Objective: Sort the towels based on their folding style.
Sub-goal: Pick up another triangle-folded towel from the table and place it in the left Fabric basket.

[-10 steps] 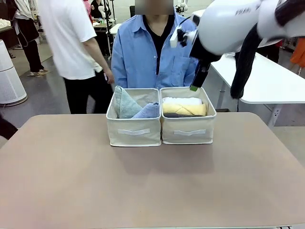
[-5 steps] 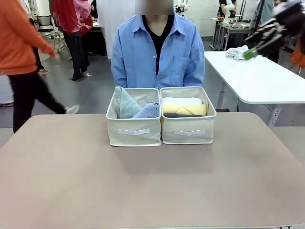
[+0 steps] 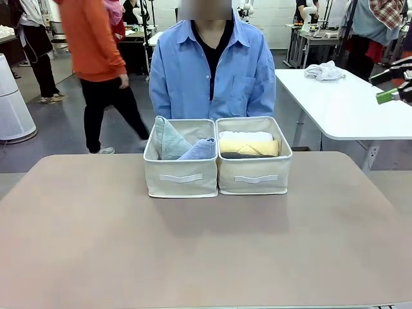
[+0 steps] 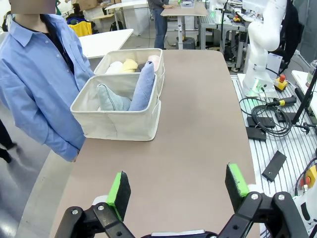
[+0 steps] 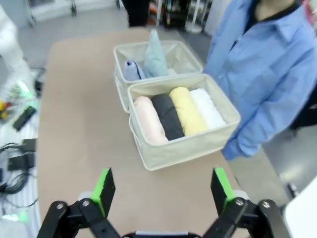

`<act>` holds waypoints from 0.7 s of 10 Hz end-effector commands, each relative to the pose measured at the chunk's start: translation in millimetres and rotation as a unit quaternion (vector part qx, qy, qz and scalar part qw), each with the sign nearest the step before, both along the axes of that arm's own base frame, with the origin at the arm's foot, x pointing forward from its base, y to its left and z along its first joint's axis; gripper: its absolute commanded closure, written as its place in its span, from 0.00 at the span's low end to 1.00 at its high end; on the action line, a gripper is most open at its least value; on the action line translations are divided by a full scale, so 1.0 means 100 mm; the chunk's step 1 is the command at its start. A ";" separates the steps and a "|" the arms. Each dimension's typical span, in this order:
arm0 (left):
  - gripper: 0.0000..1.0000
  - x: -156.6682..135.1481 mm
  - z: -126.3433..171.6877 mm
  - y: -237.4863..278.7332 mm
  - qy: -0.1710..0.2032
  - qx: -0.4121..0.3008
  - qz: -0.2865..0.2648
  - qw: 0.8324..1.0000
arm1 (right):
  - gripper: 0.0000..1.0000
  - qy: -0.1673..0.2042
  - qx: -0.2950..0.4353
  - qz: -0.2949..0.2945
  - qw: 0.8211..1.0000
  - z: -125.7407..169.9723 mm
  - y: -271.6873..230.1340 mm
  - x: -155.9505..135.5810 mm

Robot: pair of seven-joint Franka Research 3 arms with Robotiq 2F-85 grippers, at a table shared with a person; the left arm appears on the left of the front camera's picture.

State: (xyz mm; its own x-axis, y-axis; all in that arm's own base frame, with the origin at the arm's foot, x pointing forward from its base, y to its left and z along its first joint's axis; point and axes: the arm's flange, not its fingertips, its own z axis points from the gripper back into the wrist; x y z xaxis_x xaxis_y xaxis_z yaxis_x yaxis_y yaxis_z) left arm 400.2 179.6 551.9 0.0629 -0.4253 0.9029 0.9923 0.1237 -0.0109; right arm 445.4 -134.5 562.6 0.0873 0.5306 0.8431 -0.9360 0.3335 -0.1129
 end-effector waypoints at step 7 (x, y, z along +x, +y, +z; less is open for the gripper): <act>0.00 -0.01 0.01 -0.01 -0.004 -0.001 -0.002 1.000 | 0.00 0.010 0.036 0.027 0.999 -0.15 -0.26 -0.01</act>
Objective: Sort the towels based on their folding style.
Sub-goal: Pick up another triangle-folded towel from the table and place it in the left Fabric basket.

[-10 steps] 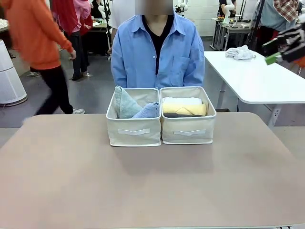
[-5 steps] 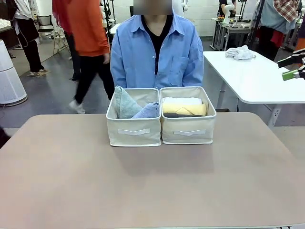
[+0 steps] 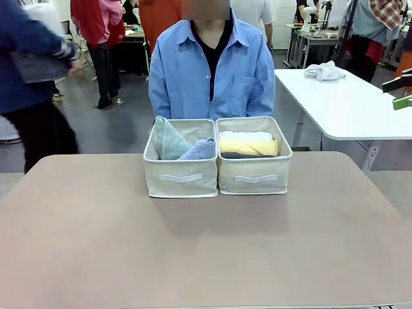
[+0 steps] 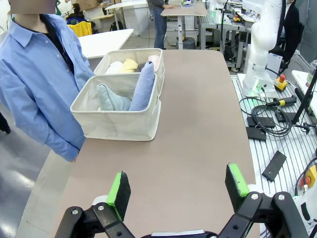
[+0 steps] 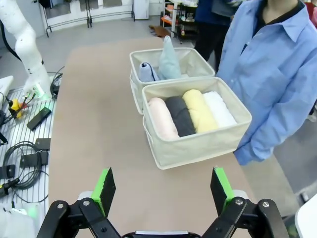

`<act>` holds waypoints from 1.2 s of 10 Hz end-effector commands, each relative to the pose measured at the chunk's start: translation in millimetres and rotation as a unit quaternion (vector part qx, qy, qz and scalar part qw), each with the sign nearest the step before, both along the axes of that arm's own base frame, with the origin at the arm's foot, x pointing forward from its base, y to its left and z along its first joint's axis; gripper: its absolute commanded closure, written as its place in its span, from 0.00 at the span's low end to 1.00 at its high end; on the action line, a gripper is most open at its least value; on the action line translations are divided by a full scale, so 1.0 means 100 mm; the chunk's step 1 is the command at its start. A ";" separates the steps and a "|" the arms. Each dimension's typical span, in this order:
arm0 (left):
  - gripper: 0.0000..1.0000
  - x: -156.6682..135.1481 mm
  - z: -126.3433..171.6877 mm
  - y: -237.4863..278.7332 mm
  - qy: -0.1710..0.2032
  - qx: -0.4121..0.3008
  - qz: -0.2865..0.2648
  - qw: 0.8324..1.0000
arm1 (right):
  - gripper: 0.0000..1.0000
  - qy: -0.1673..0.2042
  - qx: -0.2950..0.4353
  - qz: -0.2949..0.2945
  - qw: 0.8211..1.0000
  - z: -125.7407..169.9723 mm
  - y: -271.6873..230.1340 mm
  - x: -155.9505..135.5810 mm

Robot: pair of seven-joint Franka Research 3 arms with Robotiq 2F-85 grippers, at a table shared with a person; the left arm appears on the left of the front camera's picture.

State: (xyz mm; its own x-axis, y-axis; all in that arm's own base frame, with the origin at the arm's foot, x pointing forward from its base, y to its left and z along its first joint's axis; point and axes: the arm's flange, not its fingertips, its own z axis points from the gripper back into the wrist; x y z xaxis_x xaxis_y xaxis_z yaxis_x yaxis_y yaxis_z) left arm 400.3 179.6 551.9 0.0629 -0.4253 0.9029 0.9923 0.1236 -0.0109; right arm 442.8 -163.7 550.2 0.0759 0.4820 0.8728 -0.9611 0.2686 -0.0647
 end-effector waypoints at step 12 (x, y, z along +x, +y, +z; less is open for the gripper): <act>0.00 -0.01 0.01 -0.01 -0.004 -0.001 -0.002 1.000 | 0.00 -0.005 0.004 -0.010 1.000 -0.03 0.04 0.01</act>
